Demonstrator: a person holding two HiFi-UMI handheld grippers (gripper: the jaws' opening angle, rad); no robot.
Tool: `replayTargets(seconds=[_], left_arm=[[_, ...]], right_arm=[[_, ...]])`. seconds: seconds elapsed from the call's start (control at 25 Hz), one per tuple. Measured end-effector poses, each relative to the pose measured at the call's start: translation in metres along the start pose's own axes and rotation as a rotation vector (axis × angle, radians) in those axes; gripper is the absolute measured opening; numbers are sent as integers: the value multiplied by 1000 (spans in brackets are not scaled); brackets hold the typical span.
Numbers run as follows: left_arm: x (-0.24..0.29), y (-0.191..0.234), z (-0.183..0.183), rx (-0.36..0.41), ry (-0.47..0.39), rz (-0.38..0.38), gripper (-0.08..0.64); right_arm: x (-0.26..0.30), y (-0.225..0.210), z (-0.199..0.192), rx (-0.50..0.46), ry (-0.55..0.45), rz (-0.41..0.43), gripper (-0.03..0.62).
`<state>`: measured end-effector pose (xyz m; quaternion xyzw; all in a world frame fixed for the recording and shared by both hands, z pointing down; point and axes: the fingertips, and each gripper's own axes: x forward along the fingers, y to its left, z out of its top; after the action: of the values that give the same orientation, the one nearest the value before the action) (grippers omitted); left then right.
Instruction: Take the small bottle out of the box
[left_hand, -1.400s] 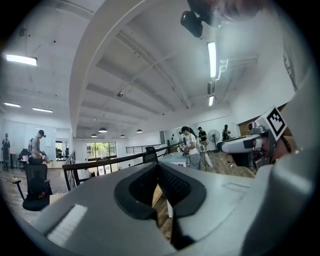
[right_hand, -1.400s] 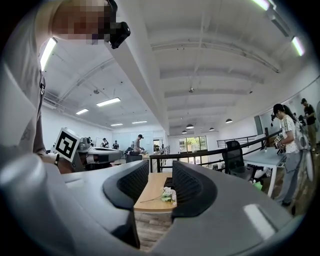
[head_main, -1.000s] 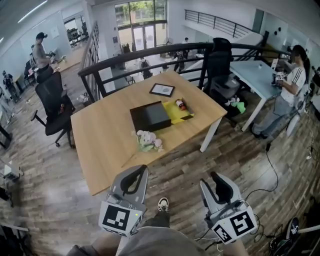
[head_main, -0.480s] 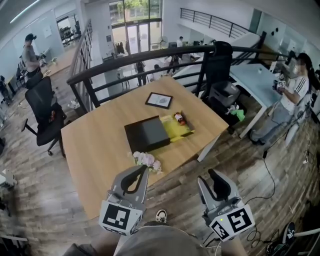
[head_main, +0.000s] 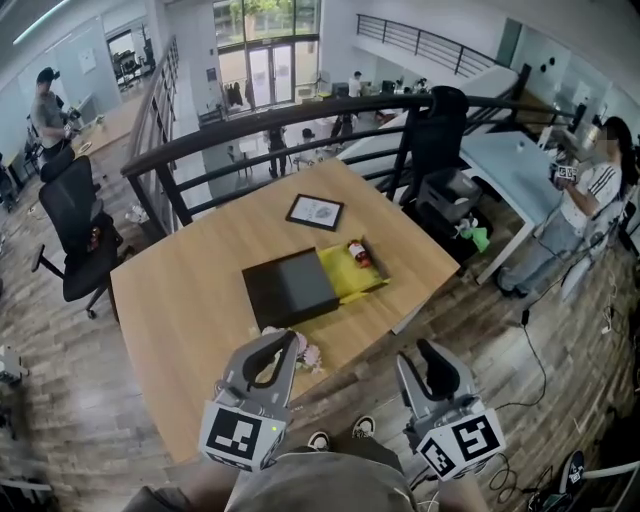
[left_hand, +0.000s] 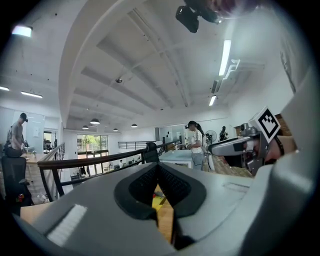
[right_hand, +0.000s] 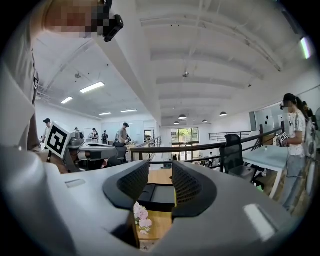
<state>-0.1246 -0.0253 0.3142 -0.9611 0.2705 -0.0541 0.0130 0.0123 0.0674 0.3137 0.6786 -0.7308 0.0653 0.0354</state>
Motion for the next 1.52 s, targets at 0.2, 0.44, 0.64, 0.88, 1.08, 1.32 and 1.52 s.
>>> replayTargets(seconds=[0.2,0.44,0.64,0.88,1.08,1.32,1.52], left_arm=[[22,8,-7,-6,8,-11,0],[55,21,-12,-10,3,24,0],[97,30,-18,-18,41,58,0],[158,38,-13,-36,81,129,0],[208,50,-4,-30,77,208,0],[257,56,-1,-1,58,299,0],[278,60,4,-3,45,369,0]], right_arm=[[21,-13,-10,8,19,0,129],[51,-37,-18,7,32,30,129],[86,-72,-24,8,66,71,129],[134,-123,-19,11,103,158,129],[173,-162,-11,-26,143,262,129],[212,-209,-6,-61,160,363,129],[232,-231,-5,-85,174,429,129]])
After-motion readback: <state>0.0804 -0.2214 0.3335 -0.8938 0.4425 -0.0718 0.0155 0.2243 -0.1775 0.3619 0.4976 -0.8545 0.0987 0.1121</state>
